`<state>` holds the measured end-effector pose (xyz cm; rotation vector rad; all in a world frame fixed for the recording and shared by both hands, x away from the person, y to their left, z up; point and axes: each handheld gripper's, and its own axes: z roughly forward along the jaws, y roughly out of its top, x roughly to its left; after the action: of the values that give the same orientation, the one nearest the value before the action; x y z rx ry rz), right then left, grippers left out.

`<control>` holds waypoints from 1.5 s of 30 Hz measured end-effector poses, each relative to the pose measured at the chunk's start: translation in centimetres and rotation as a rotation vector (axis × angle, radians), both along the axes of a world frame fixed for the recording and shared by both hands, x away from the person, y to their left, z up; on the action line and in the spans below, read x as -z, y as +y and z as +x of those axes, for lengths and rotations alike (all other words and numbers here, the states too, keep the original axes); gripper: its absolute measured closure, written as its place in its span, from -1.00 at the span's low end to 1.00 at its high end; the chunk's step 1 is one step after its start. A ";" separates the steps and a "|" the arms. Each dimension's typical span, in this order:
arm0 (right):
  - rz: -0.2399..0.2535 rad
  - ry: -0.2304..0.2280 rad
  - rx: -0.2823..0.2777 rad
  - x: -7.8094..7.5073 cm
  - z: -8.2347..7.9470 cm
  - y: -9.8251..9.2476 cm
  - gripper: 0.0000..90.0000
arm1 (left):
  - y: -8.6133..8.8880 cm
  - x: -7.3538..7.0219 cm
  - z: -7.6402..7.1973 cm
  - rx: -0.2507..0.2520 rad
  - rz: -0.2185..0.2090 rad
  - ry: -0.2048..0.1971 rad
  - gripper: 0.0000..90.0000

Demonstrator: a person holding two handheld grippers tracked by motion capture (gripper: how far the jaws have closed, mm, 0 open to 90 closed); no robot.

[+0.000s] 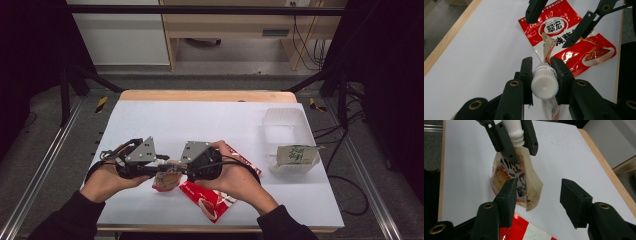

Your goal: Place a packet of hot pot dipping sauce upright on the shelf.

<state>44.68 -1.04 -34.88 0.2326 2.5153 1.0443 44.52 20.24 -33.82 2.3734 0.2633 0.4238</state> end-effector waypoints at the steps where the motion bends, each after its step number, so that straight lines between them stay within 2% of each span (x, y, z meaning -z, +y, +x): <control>1: -0.010 0.019 -0.007 0.0 0.2 0.2 0.00 | -0.1 0.0 -0.1 0.006 0.001 0.001 0.61; 6: -0.039 0.042 -0.027 0.2 0.6 0.7 -0.02 | -0.3 -0.1 -0.2 0.028 0.016 0.000 0.61; 9: -0.080 0.065 -0.049 0.6 0.9 1.2 0.00 | -0.4 -0.1 -0.3 0.041 0.013 -0.002 0.61; 13: -0.105 0.089 -0.070 1.0 1.1 1.5 0.15 | -0.4 -0.2 -0.4 0.047 0.007 -0.001 0.61; 15: -0.109 0.092 -0.074 1.1 1.1 1.5 0.20 | -0.4 -0.2 -0.4 0.047 0.006 0.000 0.61; 22: -0.116 0.101 -0.093 1.1 0.8 1.5 0.63 | -0.1 -0.3 -0.3 0.046 -0.008 0.004 0.61; 27: -0.118 0.091 -0.089 1.0 0.7 1.4 0.86 | -0.2 -0.2 -0.3 0.046 -0.010 0.003 0.61; 36: -0.112 0.094 -0.081 0.5 0.7 1.4 0.97 | 0.5 0.1 -0.1 0.016 -0.051 0.018 0.59; 40: -0.116 0.081 -0.069 0.3 0.7 1.7 0.98 | 1.3 0.4 -0.2 -0.026 -0.098 0.025 0.28; 42: -0.126 0.074 -0.082 0.2 0.8 1.9 0.98 | 2.1 0.7 -0.5 -0.058 -0.145 0.034 0.11; 45: -0.124 0.057 -0.084 0.0 0.7 2.1 0.98 | 3.5 1.3 -1.2 -0.102 -0.184 0.030 -0.17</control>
<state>45.35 1.09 -34.93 0.1237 2.6502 0.9201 43.35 23.73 -35.13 2.1936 0.4207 0.3937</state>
